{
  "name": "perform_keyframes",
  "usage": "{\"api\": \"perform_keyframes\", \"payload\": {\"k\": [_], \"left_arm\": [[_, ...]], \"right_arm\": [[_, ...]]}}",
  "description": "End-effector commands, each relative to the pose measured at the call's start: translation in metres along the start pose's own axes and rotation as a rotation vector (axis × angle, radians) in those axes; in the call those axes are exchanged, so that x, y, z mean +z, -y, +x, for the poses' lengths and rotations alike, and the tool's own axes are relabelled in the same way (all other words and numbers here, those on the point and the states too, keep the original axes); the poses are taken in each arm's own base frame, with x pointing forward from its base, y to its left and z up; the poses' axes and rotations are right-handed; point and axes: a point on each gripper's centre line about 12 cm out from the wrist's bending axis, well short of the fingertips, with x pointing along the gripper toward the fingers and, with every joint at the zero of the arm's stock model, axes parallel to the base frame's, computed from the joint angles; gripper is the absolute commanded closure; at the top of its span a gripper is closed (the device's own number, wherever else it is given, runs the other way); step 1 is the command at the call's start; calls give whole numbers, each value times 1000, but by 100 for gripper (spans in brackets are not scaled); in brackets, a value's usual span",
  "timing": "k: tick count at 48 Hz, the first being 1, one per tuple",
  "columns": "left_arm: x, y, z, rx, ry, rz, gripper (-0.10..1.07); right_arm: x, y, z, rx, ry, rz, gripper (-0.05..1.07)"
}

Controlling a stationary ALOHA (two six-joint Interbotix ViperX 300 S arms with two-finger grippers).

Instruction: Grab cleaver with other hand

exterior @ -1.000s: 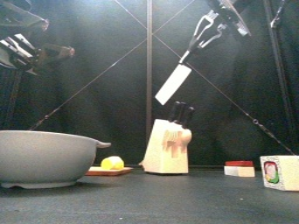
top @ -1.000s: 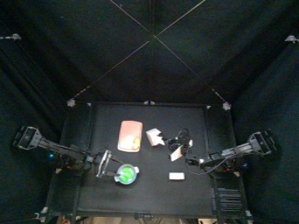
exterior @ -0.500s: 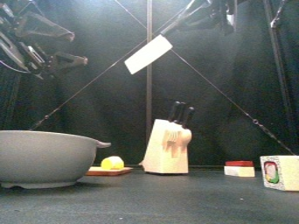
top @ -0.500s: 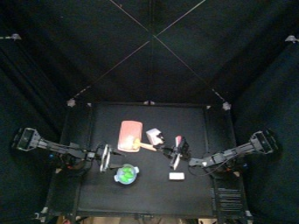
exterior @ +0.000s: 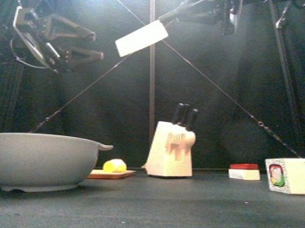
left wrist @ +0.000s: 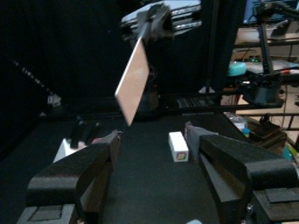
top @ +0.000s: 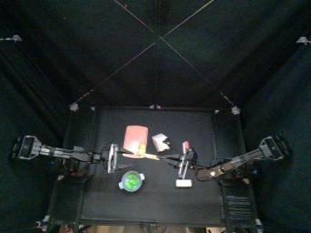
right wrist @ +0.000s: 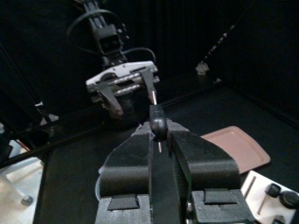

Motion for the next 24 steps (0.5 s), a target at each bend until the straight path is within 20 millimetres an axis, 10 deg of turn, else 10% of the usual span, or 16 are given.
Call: {"api": "perform_keyframes", "payload": {"k": [1, 24], "left_arm": [[8, 4, 3, -13, 52, -7, 3], [12, 14, 12, -57, 100, 2, 3]], "right_arm": [[6, -3, 2, 8, 33, -16, 64], [1, -8, 13, -13, 36, -26, 64]]}}
